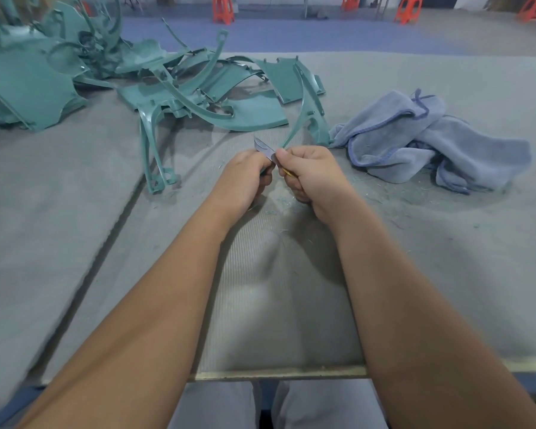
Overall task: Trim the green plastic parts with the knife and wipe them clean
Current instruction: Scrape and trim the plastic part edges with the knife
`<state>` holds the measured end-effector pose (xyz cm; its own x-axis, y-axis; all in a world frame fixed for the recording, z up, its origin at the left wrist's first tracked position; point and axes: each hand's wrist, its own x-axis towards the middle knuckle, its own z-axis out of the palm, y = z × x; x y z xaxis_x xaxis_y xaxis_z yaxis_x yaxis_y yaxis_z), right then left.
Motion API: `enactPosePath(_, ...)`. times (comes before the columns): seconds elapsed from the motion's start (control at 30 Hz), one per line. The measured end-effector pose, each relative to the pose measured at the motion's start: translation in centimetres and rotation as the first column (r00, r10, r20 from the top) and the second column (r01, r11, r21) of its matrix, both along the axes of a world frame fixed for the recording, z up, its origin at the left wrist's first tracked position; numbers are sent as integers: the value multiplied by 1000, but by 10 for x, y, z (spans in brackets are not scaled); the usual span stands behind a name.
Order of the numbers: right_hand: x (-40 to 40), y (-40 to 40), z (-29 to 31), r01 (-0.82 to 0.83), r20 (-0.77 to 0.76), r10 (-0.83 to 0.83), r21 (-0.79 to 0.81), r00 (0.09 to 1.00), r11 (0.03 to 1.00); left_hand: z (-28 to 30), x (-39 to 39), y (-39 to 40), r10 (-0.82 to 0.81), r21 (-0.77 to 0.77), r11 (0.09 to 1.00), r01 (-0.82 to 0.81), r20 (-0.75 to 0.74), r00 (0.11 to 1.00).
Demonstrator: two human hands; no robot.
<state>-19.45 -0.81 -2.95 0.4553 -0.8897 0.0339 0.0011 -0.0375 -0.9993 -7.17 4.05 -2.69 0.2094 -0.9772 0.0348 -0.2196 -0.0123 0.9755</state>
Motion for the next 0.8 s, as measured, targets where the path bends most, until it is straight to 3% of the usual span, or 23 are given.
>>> enactPosePath(0.33, 2, 1, -4, 106, 60, -101, -93, 993, 990, 3, -5, 3, 27, -24, 999, -27, -12, 1000)
enactPosePath(0.5, 1, 2, -3, 109, 84, -103, -75, 991, 991, -1, -4, 6, -54, -145, 988, 62, 58, 997)
enactPosePath(0.8, 3, 2, -3, 177, 103, -168, -85, 980, 980, 1, -8, 4, -16, -202, 979, 27, 57, 998)
